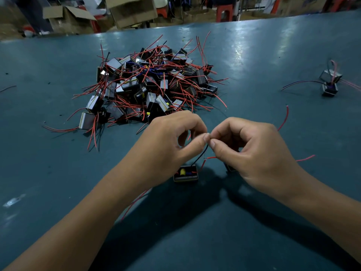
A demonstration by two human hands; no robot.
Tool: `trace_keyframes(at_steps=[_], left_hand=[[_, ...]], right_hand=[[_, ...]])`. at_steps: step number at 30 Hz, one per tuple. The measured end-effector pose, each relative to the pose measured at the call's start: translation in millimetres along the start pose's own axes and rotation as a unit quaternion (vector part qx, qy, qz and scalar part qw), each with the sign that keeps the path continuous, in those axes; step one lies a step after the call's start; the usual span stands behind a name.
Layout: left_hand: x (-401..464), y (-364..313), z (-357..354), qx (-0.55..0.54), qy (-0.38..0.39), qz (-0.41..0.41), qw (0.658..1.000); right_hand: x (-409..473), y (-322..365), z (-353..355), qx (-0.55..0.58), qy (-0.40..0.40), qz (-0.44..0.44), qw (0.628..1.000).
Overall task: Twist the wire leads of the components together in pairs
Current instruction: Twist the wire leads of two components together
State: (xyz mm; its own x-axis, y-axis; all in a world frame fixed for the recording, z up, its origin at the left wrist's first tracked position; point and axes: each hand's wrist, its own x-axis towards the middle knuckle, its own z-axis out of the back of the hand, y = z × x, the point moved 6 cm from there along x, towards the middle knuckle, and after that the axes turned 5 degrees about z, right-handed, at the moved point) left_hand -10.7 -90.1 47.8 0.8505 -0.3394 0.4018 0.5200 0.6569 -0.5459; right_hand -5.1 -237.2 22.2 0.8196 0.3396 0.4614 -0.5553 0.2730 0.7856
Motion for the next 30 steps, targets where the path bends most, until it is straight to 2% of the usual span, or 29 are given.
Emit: trace_keyframes(at_steps=[2, 5, 7, 10, 14, 17, 24, 30], left_hand=[[-1.3, -0.5, -2.7, -0.011, 0.001, 0.025, 1.000], [-3.5, 7.4, -10.7, -0.100, -0.003, 0.129, 0.987], [-5.5, 10.2, -12.9, -0.113, -0.019, 0.162, 0.980], [-8.0, 4.7, -6.1, -0.073, -0.027, 0.117, 0.990], [-11.7, -7.6, 6.0, 0.055, -0.033, -0.024, 0.998], [-11.2, -0.8, 14.4, 0.042, -0.044, -0.079, 0.995], [-9.0, -0.1, 11.5, 0.039, -0.046, -0.158, 0.986], [-9.6, -2.4, 11.5, 0.057, -0.073, -0.182, 0.979]], right_hand=[[-0.4, 1.6, -0.2, -0.013, -0.001, 0.008, 1.000], [-0.4, 6.1, -0.8, -0.073, -0.008, 0.036, 0.997], [-0.5, 8.5, -1.8, -0.104, -0.011, 0.050, 0.993], [-0.4, 5.8, -0.6, -0.077, -0.011, 0.038, 0.996], [1.5, -1.6, 1.6, -0.034, -0.002, 0.013, 0.999], [2.6, -4.4, 1.8, -0.008, 0.009, 0.007, 1.000], [2.7, -4.3, 0.7, 0.036, 0.052, 0.018, 0.998], [2.8, -4.0, -2.1, 0.073, 0.084, 0.025, 0.993]])
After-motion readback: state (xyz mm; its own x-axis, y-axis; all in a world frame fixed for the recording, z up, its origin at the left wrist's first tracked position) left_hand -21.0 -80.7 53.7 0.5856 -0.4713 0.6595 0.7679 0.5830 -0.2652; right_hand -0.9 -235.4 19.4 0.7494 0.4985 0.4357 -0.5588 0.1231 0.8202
